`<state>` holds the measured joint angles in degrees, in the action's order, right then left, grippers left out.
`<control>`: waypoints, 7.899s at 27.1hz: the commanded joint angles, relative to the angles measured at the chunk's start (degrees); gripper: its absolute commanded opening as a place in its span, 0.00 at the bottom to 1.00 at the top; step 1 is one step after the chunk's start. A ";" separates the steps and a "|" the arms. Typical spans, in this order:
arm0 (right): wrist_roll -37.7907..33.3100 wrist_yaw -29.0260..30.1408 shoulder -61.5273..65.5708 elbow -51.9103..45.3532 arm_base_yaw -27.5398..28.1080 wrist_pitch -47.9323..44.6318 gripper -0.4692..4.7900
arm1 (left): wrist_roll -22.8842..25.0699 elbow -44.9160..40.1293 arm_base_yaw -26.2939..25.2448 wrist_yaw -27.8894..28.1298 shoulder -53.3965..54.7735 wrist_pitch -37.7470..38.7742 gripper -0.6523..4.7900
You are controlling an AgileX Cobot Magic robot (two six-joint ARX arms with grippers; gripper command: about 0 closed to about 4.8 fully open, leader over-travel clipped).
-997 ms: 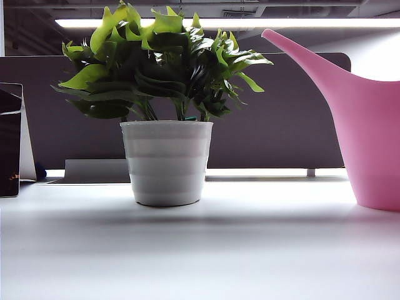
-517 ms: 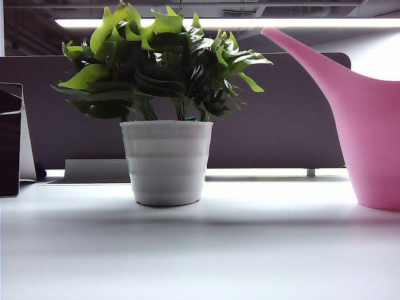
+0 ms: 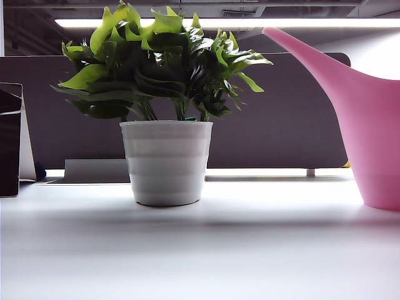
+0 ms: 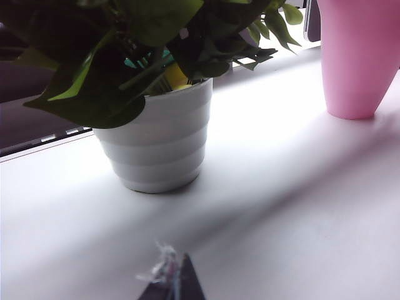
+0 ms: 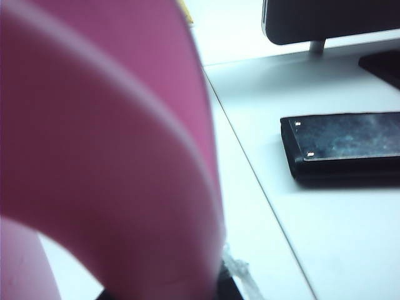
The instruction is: Pick up the watering can from the table, water the potted plant, and put the can back.
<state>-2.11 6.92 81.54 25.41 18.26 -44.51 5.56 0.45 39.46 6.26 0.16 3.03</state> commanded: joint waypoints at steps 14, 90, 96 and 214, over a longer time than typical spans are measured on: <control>4.33 -1.95 -25.79 0.57 0.20 15.80 0.08 | 0.02 0.04 0.13 0.02 0.07 -0.46 0.11; 43.32 -8.31 -20.28 36.30 -10.97 29.22 0.08 | 0.00 0.04 -14.93 0.15 0.07 -0.46 0.11; 44.57 -8.11 -20.17 36.30 -10.97 29.20 0.08 | 0.00 0.04 -14.93 0.13 0.07 -0.46 0.11; 2.01 3.69 -18.45 11.21 -2.73 16.13 0.08 | 0.00 0.02 -4.96 0.13 0.07 -0.44 0.11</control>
<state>3.53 9.26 62.15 37.34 15.55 -21.76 5.54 0.45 34.06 6.57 0.16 3.03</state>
